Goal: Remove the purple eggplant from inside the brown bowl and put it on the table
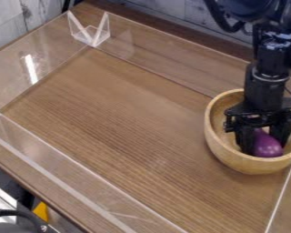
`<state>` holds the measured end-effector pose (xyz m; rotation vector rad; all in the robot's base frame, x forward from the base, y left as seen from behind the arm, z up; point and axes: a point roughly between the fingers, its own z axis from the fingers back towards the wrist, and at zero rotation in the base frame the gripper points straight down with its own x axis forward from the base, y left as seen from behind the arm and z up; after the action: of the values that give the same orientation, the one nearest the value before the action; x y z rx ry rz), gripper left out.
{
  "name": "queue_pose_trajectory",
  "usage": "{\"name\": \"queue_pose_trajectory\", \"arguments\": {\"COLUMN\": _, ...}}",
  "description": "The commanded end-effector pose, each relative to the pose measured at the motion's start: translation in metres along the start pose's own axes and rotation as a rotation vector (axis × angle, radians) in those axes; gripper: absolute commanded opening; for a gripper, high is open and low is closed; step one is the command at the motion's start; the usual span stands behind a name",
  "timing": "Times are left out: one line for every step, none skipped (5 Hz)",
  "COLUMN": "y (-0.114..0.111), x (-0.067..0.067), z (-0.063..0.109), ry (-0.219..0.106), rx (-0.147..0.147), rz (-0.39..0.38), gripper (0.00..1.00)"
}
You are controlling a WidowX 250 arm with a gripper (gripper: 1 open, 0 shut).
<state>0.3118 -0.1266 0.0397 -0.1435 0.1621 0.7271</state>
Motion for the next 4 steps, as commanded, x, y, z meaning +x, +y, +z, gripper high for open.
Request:
{"name": "queue_pose_trajectory", "arguments": {"y": -0.011, "x": 0.001, "z": 0.042, "ry": -0.041, "rx": -0.092, "rz": -0.055, "gripper": 0.00}}
{"name": "queue_pose_trajectory", "arguments": {"y": -0.010, "x": -0.003, "z": 0.065, "ry": -0.022, "rx": -0.110, "rz": -0.141, "gripper": 0.00}}
{"name": "queue_pose_trajectory", "arguments": {"y": 0.005, "x": 0.000, "z": 0.085, "ry": -0.009, "rx": -0.106, "rz": -0.255, "gripper": 0.00}}
{"name": "queue_pose_trajectory", "arguments": {"y": 0.025, "x": 0.005, "z": 0.105, "ry": 0.019, "rx": -0.093, "rz": -0.387, "gripper": 0.00}}
